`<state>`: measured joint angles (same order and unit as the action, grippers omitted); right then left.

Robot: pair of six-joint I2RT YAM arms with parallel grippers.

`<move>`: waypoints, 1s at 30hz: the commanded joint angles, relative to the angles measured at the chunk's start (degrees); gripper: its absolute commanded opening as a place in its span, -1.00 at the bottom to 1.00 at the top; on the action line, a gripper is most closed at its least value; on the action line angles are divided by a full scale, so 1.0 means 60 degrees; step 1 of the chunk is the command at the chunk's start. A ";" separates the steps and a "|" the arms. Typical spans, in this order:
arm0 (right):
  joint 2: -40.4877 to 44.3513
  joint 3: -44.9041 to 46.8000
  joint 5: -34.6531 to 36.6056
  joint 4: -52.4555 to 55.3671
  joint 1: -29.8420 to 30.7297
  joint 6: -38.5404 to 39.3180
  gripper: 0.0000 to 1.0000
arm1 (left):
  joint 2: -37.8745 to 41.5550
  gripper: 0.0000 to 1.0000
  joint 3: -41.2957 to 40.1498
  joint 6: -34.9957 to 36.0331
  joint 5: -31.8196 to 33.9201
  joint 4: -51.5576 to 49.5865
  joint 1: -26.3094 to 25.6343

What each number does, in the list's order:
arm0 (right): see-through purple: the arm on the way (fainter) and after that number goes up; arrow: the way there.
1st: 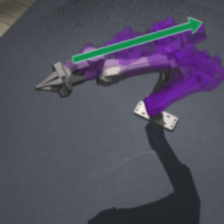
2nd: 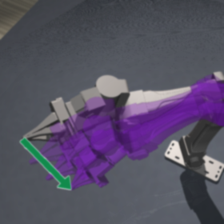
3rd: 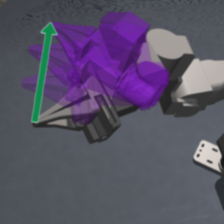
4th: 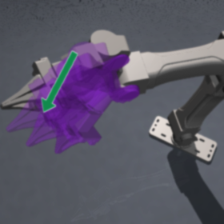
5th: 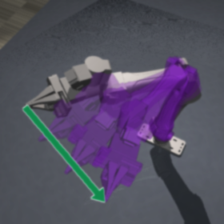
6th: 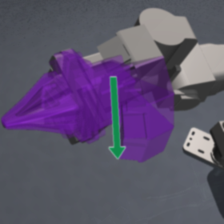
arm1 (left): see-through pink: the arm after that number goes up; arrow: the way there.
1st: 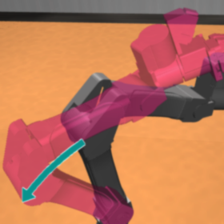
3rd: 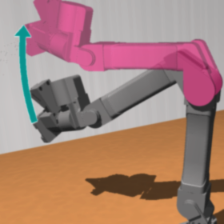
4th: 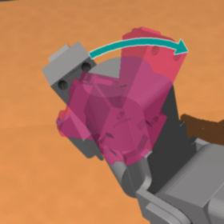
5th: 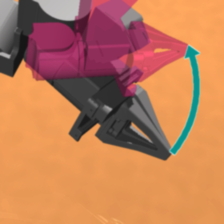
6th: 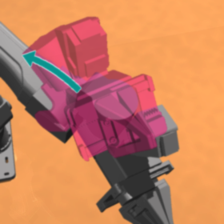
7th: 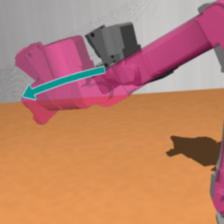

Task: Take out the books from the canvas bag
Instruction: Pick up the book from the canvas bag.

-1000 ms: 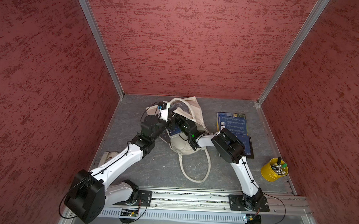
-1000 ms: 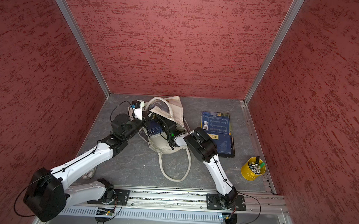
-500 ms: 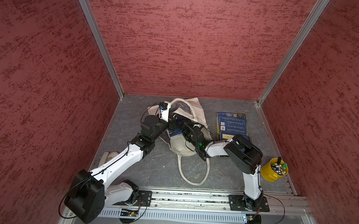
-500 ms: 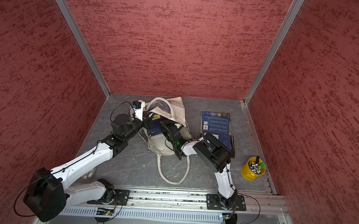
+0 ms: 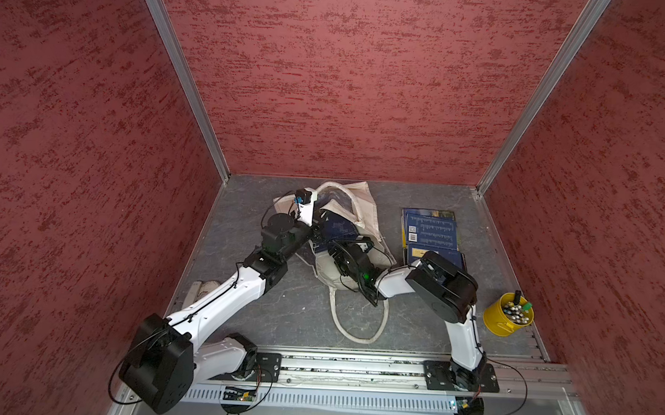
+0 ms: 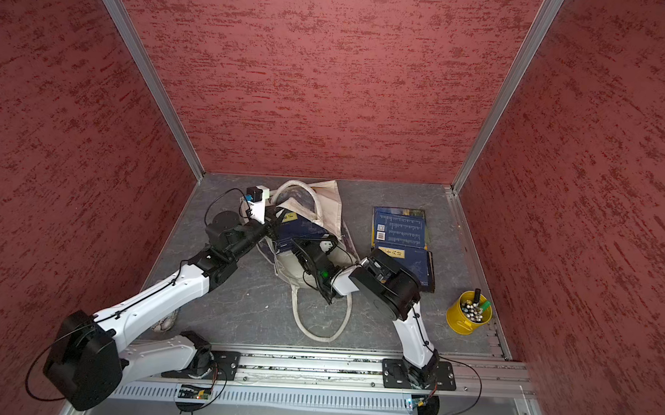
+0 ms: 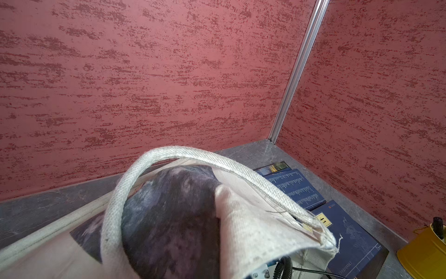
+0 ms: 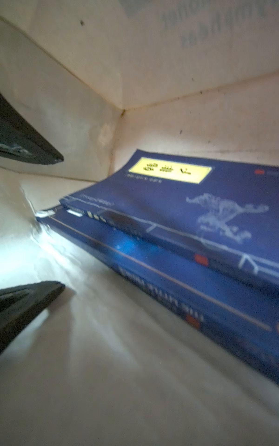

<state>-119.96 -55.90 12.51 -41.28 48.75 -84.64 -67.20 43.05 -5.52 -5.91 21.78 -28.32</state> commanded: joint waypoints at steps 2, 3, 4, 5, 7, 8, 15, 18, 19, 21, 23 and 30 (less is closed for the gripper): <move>-0.0458 -0.0488 0.0584 -0.0128 -0.0094 0.0188 0.39 | 0.0095 -1.00 0.0087 0.0124 -0.0274 0.0834 -0.0151; -0.0512 -0.0665 0.0652 -0.0107 -0.0133 0.0359 0.35 | 0.0094 -1.00 0.0064 0.0138 -0.0288 0.0839 -0.0184; -0.0541 -0.0857 0.0699 -0.0047 -0.0169 0.0630 0.34 | 0.0096 -1.00 0.0042 0.0143 -0.0310 0.0851 -0.0200; -0.0558 -0.1009 0.0803 -0.0011 -0.0189 0.0906 0.32 | 0.0100 -1.00 0.0031 0.0144 -0.0353 0.0846 -0.0208; -0.0545 -0.1142 0.0851 -0.0228 -0.0216 0.1153 0.22 | 0.0081 -1.00 0.0017 0.0213 -0.0417 0.0851 -0.0260; -0.0551 -0.1168 0.0859 -0.0436 -0.0228 0.1275 0.19 | 0.0068 -1.00 0.0014 0.0229 -0.0444 0.0846 -0.0277; -0.0664 -0.1507 0.0631 -0.0948 -0.0435 0.1581 -0.05 | 0.0065 -1.00 -0.0032 0.0246 -0.0550 0.1188 -0.0318; -0.0657 -0.1604 0.0703 -0.1101 -0.0489 0.1685 -0.10 | 0.0056 -1.00 -0.0045 0.0258 -0.0560 0.1182 -0.0319; -0.0660 -0.1619 0.0707 -0.1132 -0.0518 0.1648 -0.15 | 0.0052 -1.00 -0.0051 0.0234 -0.0563 0.1198 -0.0318; -0.0648 -0.1570 0.0631 -0.1368 -0.0602 0.1448 -0.20 | 0.0052 -1.00 -0.0053 0.0246 -0.0555 0.1185 -0.0320; -0.0632 -0.1593 0.0581 -0.1568 -0.0625 0.1523 -0.29 | 0.0066 -1.00 -0.0041 0.0252 -0.0545 0.1184 -0.0312; -0.0655 -0.1104 0.0630 -0.2213 -0.0533 0.1678 -0.53 | 0.0044 -1.00 -0.0009 0.0253 -0.0501 0.1153 -0.0303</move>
<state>-123.70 -63.18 14.79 -48.25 45.74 -75.57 -67.46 42.04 -4.16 -6.02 22.00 -29.32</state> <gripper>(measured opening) 0.241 0.065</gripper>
